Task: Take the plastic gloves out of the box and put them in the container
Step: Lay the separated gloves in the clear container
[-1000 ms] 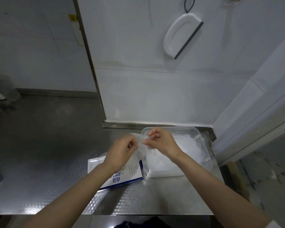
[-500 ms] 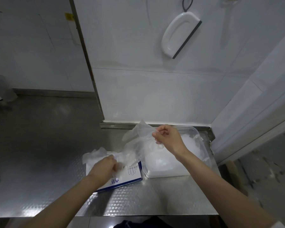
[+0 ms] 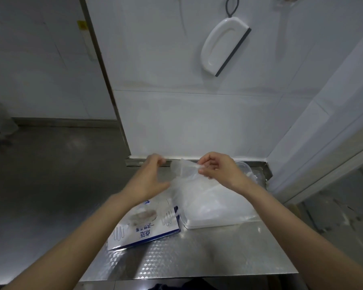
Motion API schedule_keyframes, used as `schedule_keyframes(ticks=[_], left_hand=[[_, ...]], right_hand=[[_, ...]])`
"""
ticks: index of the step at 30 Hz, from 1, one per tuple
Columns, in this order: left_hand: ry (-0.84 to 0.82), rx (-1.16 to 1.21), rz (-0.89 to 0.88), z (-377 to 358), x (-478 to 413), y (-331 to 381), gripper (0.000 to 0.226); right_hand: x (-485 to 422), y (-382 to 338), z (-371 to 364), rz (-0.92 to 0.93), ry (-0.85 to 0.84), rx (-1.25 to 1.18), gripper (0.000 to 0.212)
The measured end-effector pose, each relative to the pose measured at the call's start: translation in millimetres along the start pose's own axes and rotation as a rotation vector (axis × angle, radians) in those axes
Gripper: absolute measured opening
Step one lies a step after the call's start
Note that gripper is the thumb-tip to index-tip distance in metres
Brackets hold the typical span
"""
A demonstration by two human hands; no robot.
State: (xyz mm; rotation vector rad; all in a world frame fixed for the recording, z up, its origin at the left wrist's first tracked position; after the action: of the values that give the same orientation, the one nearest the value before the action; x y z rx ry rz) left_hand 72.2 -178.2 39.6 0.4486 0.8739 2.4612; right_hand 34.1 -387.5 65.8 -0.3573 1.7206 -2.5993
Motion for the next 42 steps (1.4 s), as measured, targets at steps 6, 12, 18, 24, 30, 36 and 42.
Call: schedule_keyframes(ticks=[6,12,18,24,30,36,42], left_hand=[[-0.088,0.202,-0.235,-1,-23,52,0.015],[0.081,0.475,-0.094,-4,-32,50,0.019],[0.062,0.553,0.018,-11,-38,38,0.012],[0.155,0.349,-0.026,10,-58,56,0.010],[0.234,0.302,-0.153,23,-69,79,0.005],[0.096,0.149,-0.168,-10,-69,40,0.046],[-0.125,-0.243,-0.139,-49,-71,28,0.015]], right_hand=[[13,-33,7,0.068,-0.211,-0.077,0.017],[29,-5,11,-0.093,-0.134,-0.237,0.039],[22,25,27,-0.126,0.064,-0.182,0.017],[19,-10,75,0.131,0.409,0.167,0.010],[50,-51,73,0.653,0.509,0.517,0.006],[50,12,27,0.515,0.074,0.718,0.017],[43,71,-9,0.124,-0.252,0.695,0.032]])
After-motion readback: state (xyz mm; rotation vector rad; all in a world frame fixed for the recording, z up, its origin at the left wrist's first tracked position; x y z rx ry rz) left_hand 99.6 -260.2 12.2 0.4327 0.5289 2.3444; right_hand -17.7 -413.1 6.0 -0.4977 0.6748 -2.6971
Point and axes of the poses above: each hand's wrist, its own x-axis away from the middle knuckle, its own z-axis out of the back of the hand, y = z × x, the point moved 3 cm from there along -x, towards the middle knuckle, and after that the axes turned 9 degrees about -y, right-handed, at the moved point
